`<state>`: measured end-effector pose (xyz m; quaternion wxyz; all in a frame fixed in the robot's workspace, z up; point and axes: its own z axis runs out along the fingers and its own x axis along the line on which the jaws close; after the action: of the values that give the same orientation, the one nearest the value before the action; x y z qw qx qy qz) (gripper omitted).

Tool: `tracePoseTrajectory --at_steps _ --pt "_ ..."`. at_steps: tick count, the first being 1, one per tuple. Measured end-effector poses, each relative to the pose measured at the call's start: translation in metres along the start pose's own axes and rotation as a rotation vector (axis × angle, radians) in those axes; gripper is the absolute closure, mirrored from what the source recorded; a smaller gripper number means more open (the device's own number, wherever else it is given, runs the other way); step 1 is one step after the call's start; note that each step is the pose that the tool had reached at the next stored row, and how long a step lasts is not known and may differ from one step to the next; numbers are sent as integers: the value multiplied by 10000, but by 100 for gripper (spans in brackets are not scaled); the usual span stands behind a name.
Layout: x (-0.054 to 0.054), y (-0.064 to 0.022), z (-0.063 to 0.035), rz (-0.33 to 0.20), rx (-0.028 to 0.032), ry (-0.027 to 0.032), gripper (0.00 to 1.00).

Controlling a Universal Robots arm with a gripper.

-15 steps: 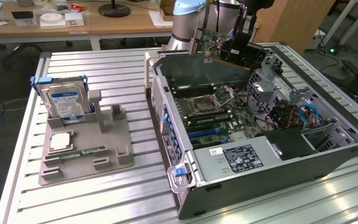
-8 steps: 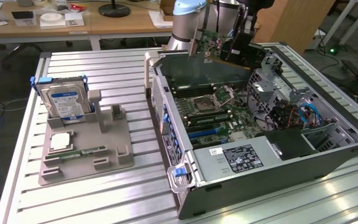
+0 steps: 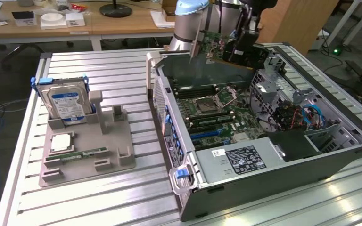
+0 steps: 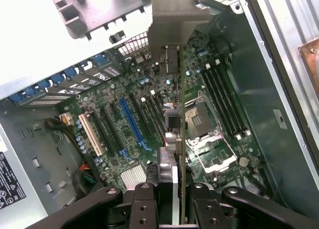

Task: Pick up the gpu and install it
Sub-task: 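Insert the gpu into the slot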

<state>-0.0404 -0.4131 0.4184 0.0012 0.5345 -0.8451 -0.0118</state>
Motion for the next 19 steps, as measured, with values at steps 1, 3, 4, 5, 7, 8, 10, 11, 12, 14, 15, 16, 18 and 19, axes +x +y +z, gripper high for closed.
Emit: tracePoseTrajectory --at_steps 1,3,4,5,7,8,10,11,12,14,15,16,18,19 --pt "0 0 0 -72 -1 1 72" --pt "0 0 0 -218 -3 4 72" --pt "0 0 0 -282 -3 6 72" --pt "0 0 0 -343 -3 8 72" --pt "0 0 0 -475 -5 11 72" --pt "0 0 0 -534 -6 11 72" --pt "0 0 0 -658 -7 14 72" --pt "0 0 0 -727 -8 15 72" --pt "0 0 0 -787 -8 17 72" --pt "0 0 0 -890 -10 19 72" --pt "0 0 0 -940 -10 20 72" --pt "0 0 0 -996 -11 21 72" --pt "0 0 0 -1127 -12 24 72" --pt "0 0 1 -1204 -13 25 72"
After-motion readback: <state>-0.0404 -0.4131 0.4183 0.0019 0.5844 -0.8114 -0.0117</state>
